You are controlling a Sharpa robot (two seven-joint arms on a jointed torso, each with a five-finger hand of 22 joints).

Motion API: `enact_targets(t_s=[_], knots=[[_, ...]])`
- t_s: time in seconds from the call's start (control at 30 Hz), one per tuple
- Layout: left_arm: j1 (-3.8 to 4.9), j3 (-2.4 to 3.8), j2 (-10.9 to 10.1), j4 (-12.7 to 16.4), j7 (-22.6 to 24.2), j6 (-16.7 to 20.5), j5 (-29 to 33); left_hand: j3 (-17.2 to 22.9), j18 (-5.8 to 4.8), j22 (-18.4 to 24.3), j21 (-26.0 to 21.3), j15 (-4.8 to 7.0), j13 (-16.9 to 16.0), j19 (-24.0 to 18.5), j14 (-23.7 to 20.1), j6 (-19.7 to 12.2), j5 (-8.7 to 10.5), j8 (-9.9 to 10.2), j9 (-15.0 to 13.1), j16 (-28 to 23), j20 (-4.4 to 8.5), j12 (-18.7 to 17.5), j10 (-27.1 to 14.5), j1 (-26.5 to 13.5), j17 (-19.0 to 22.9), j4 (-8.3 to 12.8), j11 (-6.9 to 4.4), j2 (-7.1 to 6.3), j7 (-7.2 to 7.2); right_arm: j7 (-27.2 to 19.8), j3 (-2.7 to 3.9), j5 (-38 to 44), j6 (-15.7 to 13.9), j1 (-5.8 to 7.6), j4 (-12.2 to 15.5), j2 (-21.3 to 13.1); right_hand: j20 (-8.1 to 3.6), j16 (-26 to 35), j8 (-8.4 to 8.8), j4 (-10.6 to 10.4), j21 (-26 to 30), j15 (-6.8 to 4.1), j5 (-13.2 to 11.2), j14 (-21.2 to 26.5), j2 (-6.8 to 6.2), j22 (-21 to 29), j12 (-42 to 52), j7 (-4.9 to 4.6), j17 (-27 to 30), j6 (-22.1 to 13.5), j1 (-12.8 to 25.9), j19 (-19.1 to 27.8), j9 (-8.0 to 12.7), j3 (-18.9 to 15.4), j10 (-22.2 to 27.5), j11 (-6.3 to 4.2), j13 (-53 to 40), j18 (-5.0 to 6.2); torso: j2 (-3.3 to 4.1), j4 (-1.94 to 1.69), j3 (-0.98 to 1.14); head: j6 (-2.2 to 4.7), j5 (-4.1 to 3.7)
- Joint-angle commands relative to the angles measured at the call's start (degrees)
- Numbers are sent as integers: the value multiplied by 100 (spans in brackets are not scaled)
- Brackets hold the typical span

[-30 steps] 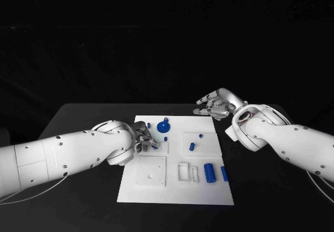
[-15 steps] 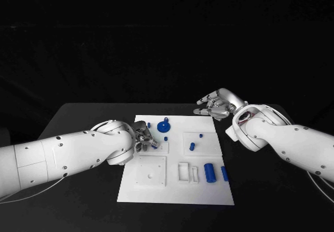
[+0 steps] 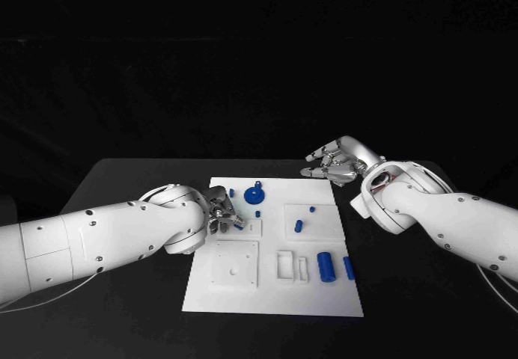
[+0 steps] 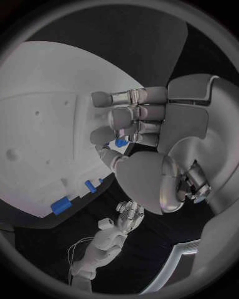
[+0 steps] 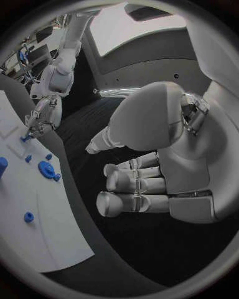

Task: Assemble the parts on the task board

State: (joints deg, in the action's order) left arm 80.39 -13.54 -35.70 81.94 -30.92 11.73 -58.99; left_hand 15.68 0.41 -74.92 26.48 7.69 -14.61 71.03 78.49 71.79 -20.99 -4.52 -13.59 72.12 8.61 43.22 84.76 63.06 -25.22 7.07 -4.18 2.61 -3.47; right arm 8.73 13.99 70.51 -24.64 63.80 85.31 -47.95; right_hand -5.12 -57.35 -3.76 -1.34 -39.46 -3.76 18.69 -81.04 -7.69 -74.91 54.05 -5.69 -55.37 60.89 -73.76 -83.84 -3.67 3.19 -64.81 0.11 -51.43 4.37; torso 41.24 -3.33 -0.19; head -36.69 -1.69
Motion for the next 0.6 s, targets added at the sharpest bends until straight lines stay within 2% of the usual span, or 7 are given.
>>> enact_targets(t_s=[0.03,0.17,0.43,0.6], knots=[[-43,-36,-11,2,-175,-311,-17,125,-41,-121,18,43,5,-31,-8,1293,-40,-406,-2505,27,-10,28,204,1,5,52,-166,78,754,-48,3,2,67,-7,3,1,12,37,19,-23,19,-19,33,27,10,-453,28,-2,7,31,34,-84,8,-21,23,-9,9,102,-3,1,4,-7,-2],[-43,-36,-8,8,-172,-385,3,122,-41,-119,29,40,15,-43,-15,1290,-33,-413,-2508,37,-13,35,204,-22,18,47,-164,82,754,-48,3,2,70,-8,3,1,12,37,19,-23,19,-19,33,27,10,-453,28,-2,7,31,34,-84,8,-21,23,-9,9,102,-2,-1,4,-7,-3],[-43,-36,2,14,-167,-601,25,47,-41,-117,32,38,17,-48,-19,1295,96,-430,-2517,53,-16,52,204,-55,27,-26,-162,67,758,-46,3,1,74,-9,4,0,12,37,19,-23,19,-19,33,27,10,-453,28,-2,7,31,34,-84,8,-21,23,-9,9,102,-4,6,11,-15,-6],[-43,-36,6,14,-178,-766,27,-88,-41,-115,26,33,19,-52,-31,1296,204,-447,-2512,75,-25,67,203,-42,37,-228,-162,53,764,-45,3,-1,76,-9,5,-4,11,48,20,-30,19,-19,38,28,4,-454,26,-3,16,29,45,-88,8,-29,22,-9,12,101,-3,2,12,-12,-20]])
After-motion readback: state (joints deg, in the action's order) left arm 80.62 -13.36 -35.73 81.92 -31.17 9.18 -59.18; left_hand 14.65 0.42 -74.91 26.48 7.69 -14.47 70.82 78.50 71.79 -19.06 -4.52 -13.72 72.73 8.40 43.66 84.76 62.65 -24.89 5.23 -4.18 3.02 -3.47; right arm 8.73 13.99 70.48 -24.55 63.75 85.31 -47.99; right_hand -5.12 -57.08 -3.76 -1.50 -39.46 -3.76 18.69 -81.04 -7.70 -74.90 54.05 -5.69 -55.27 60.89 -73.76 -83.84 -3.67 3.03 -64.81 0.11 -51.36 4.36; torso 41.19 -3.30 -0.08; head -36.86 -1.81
